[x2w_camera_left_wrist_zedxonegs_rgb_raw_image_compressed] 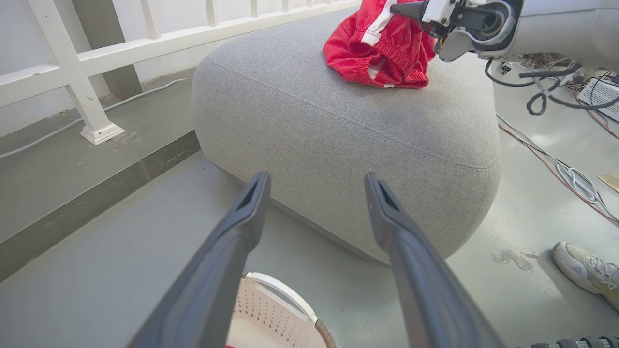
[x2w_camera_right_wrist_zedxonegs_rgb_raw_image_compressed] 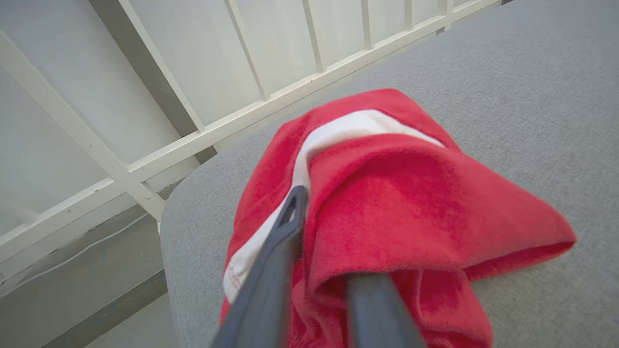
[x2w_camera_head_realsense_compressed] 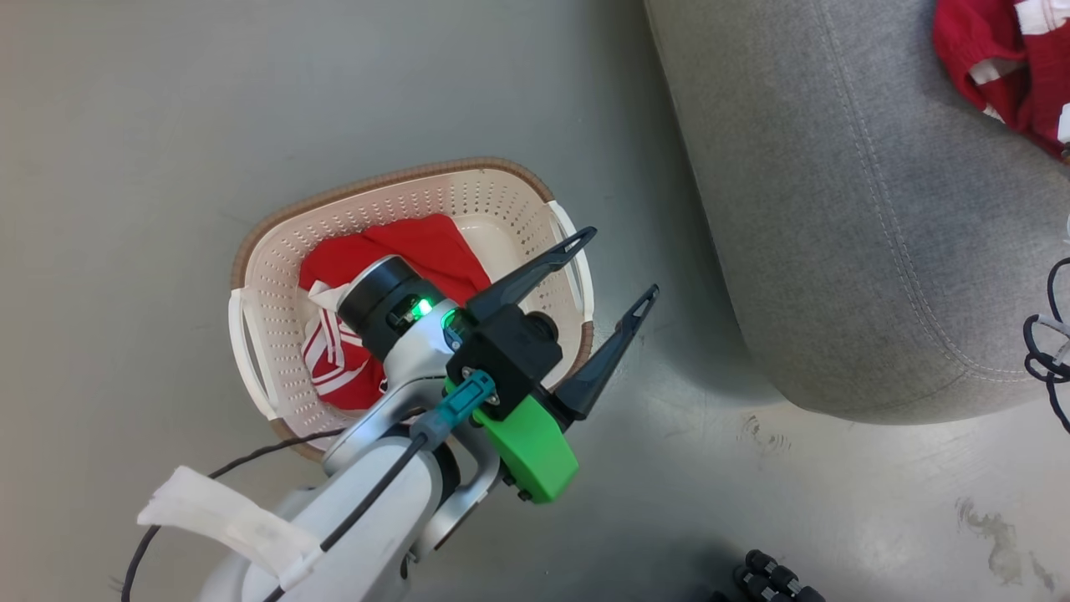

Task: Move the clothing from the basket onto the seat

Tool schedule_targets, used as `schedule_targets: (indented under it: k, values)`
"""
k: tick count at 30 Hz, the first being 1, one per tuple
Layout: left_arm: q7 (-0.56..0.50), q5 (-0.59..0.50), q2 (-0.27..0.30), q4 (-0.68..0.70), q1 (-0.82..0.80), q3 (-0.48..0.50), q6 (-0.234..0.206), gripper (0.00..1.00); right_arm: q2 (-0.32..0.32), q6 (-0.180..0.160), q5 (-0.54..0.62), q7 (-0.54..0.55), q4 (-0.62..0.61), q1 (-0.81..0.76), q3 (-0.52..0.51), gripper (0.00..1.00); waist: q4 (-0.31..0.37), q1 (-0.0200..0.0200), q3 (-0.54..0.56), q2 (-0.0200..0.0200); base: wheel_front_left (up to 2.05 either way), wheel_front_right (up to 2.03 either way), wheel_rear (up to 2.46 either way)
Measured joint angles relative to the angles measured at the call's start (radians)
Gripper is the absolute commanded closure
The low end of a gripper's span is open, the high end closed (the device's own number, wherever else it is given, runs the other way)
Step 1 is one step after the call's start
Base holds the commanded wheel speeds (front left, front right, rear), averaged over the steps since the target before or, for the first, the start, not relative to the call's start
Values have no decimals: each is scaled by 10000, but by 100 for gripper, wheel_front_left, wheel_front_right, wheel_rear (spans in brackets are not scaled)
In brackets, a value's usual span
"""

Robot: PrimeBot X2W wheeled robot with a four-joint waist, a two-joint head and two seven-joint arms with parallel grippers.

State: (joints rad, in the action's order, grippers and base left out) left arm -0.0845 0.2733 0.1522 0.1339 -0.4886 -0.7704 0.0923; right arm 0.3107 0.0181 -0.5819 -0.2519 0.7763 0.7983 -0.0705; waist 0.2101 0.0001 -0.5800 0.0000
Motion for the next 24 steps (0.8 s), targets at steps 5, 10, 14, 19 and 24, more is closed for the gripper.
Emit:
schedule_targets:
  k: [5, 10, 14, 19, 24]
  values:
    - [59, 6, 10, -201, -38, 33, 15, 0, -31, 169, 159, 0, 201, 25, -31, 0, 59, 0, 100, 0, 0, 0, 0]
    - [215, 50, 2, -320, -38, 54, 46, 0, -267, 372, 407, 0, 301, -88, 79, 0, 120, -1, 283, 0, 0, 0, 0]
    - [399, 144, -6, -531, -36, 117, 54, 0, -382, 485, 571, 0, 326, -414, 128, 0, 166, -1, 485, 0, 0, 0, 0]
    - [625, 270, -19, -723, -15, 267, 52, 0, -616, 652, 899, 0, 224, -959, 165, 0, 218, -1, 808, 0, 0, 0, 0]
    - [878, 318, -50, -982, 184, 334, 35, 0, -667, 742, 1127, 0, -226, -1381, 217, 0, 255, -1, 1186, 0, 0, 0, 0]
